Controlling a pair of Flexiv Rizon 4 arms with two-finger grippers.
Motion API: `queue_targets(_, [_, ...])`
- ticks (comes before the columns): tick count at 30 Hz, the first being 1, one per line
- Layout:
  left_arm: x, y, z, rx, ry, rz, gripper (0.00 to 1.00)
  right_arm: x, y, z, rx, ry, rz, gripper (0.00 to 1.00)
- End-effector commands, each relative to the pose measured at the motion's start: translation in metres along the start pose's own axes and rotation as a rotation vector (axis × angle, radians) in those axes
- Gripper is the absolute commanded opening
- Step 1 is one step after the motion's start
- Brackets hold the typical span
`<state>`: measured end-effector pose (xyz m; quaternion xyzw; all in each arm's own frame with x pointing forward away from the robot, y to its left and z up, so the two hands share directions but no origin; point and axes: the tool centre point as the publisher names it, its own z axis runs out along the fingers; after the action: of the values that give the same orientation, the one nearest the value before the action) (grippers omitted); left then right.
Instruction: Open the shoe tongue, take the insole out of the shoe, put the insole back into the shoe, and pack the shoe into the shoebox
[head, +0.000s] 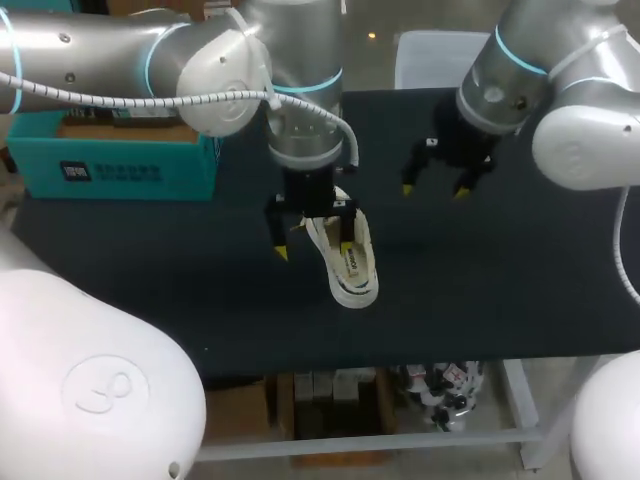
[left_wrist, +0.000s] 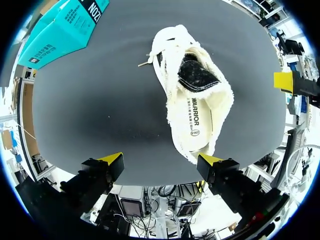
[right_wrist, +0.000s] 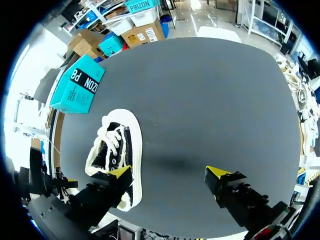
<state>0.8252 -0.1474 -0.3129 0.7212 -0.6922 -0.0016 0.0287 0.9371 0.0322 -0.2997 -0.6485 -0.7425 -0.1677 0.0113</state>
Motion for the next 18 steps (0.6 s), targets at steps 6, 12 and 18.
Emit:
queue_targets(6, [-0.002, -0.037, 0.028, -0.011, 0.023, 0.044, 1.0, -0.013, 0.016, 0.012, -0.006, 0.02, -0.175, 1.0])
queue_targets(12, [0.006, -0.065, 0.033, -0.018, 0.028, 0.084, 1.0, -0.018, 0.029, 0.016, -0.01, 0.008, -0.295, 1.0])
queue_targets(18, [0.018, -0.081, 0.037, -0.01, 0.015, 0.114, 1.0, -0.023, 0.037, 0.021, -0.027, 0.016, -0.422, 1.0])
